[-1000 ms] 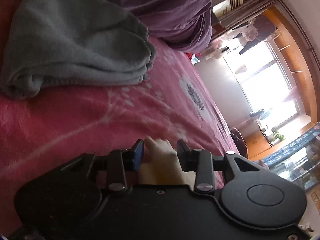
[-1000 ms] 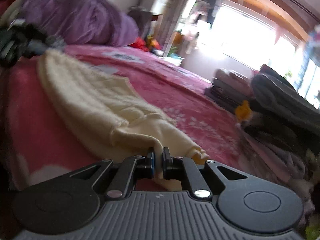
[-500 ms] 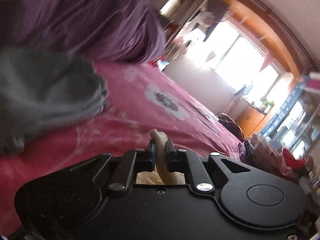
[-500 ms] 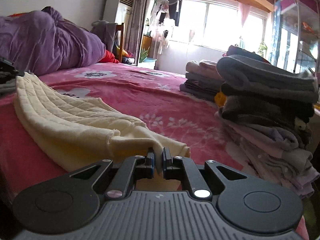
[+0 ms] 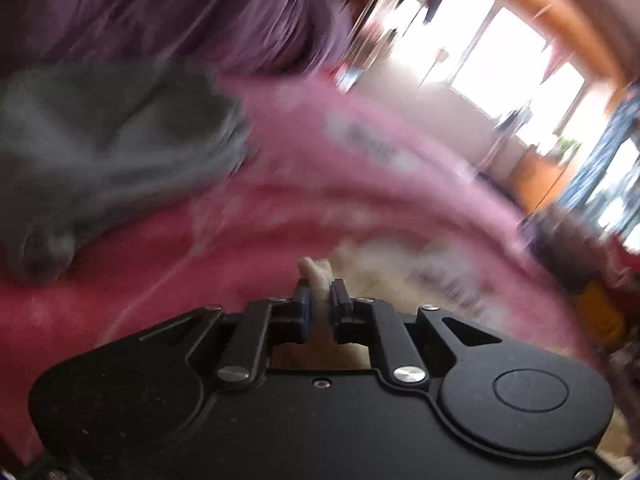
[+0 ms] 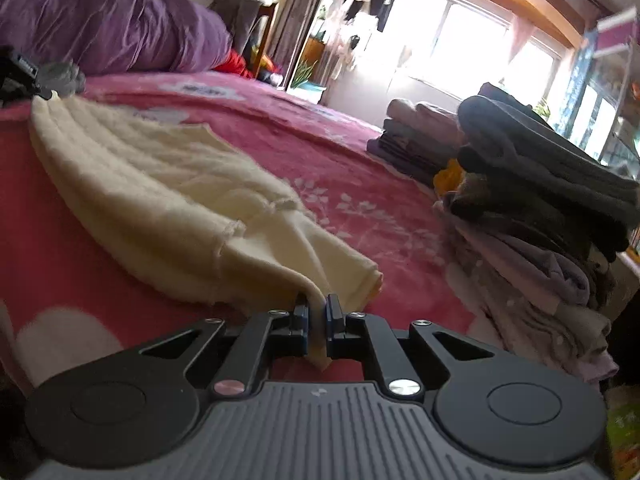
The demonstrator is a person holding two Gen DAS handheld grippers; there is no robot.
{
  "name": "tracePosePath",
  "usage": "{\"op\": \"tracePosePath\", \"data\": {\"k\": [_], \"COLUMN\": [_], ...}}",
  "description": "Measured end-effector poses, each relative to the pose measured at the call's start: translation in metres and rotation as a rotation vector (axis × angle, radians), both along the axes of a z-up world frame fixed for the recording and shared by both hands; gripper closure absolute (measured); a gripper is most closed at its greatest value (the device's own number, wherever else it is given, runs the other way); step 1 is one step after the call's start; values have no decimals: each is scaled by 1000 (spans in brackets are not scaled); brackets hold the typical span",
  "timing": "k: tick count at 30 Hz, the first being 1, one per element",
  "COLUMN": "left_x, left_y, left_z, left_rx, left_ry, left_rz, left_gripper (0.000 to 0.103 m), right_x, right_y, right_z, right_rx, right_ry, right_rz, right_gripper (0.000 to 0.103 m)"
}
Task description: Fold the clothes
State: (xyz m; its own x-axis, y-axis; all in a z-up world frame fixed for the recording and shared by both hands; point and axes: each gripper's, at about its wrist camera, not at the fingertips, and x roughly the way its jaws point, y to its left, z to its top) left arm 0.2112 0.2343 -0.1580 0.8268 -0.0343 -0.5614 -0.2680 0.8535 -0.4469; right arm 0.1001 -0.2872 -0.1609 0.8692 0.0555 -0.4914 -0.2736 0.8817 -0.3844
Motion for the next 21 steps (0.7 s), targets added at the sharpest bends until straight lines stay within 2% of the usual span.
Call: {"op": "tracePosePath", "data": {"k": [1,2,3,4,5,7,10,13,16,18,20,21], "left_x": [-2,-7,-11,-17,-22,-28,-31,-30,-26,-25,-23,-21], "left_y": [1,1,2,0,-1,-5,-24,-61,-104,-133,-162,-174], "left_z": [-1,3,8,15,21,27,35,39,35,27,19,13], "left_rx": [-10,-3,11,46,75,79,69,66,41,63,92,137], "left_ry": [9,0,-13,-43,-72,-114,-182,-213,-216,-196,-173,-151], "left_rz": [15,37,59,81,97,81,-28,-211,-419,-535,-650,-697], "left_gripper": [89,77,63,61,61,61,61,61,61,61,59,53], "right_x": [0,-2,-5,-10,-15,-26,-42,-45,-34,-22,-9,4], "right_y": [1,2,1,-2,-5,-12,-17,-10,18,38,53,56], "right_z": [-2,-2,0,3,7,15,27,42,51,50,42,25], "right_rx": [-24,-47,-58,-55,-44,-25,12,100,140,206,251,230], "right_ry": [1,-9,-22,-38,-52,-89,-165,-216,-188,-156,-126,-57], "right_rz": [-13,-30,-40,-49,-59,-77,-99,-76,32,118,174,150], "right_gripper": [88,81,67,58,54,49,49,50,51,59,62,62]}}
